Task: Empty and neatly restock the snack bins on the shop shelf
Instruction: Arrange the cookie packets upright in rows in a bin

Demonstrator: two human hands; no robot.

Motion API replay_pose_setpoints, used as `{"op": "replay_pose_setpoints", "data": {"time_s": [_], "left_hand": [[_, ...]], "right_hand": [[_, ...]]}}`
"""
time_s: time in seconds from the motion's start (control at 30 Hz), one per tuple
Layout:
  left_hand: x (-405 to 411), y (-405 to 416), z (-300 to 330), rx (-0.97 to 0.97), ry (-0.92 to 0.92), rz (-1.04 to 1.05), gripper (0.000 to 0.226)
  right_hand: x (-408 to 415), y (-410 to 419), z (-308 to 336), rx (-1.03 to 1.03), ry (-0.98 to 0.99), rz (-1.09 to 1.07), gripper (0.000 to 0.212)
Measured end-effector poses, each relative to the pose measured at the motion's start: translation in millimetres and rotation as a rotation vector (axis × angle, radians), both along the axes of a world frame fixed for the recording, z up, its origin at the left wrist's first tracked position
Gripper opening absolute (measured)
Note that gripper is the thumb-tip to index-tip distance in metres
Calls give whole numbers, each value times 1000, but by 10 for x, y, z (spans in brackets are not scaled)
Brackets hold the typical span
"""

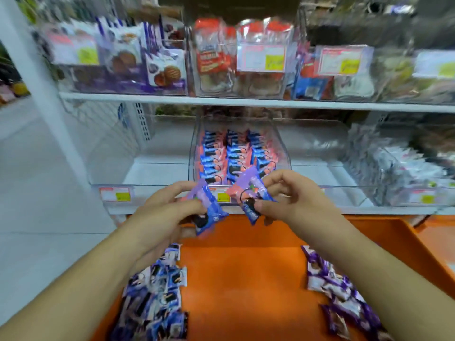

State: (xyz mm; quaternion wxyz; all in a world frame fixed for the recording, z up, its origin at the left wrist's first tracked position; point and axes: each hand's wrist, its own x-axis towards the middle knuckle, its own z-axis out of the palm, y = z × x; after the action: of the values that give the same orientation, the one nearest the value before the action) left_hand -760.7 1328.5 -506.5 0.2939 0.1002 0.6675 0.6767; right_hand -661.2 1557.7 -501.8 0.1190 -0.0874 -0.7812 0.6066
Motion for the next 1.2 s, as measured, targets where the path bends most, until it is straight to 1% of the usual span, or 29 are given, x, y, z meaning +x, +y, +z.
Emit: {"op": "replay_pose_setpoints", "data": {"time_s": [0.1,0.13,0.23,0.33,0.4,0.53,0.6,0.7,0.77,0.9,1.0,1.1,1.17,1.2], "left_hand": [[35,-5,106,32,31,-27,30],[28,-1,120,29,40,-17,27],[-18,2,129,21,83,12,25],[-69,41,131,27,86,20,27],[-105,81,122,22,79,28,28],[-160,151,117,11,56,14,26],[-183,161,104,31,43,9,24],[-209,167,62,47,35,17,25],[-209,162,30,37,31,54,33],[-169,170,16,60,-13,133,27],[-125,165,13,56,-50,93,31],[-69,174,-14,28,-20,-23,25],[-62,198,-47,-1,5,-19,25],[-73,212,-62,-35,35,-2,25]], "right_hand": [[31,-83,79,-52,46,-10,46],[25,-99,100,-64,52,-6,52],[-33,-91,105,-115,65,-7,63],[-91,-38,111,-154,95,-4,73],[-138,13,108,-156,90,2,69],[-204,83,43,-102,47,-32,32],[-217,132,-3,-72,26,-98,24],[-229,206,-29,-41,6,-156,32],[-210,239,-9,-65,4,-130,36],[-141,250,55,-146,32,-49,41],[-110,268,68,-169,47,-83,42],[-91,359,92,-101,46,-156,35],[-94,462,90,-17,42,-199,28],[-103,510,80,27,36,-213,28]]}}
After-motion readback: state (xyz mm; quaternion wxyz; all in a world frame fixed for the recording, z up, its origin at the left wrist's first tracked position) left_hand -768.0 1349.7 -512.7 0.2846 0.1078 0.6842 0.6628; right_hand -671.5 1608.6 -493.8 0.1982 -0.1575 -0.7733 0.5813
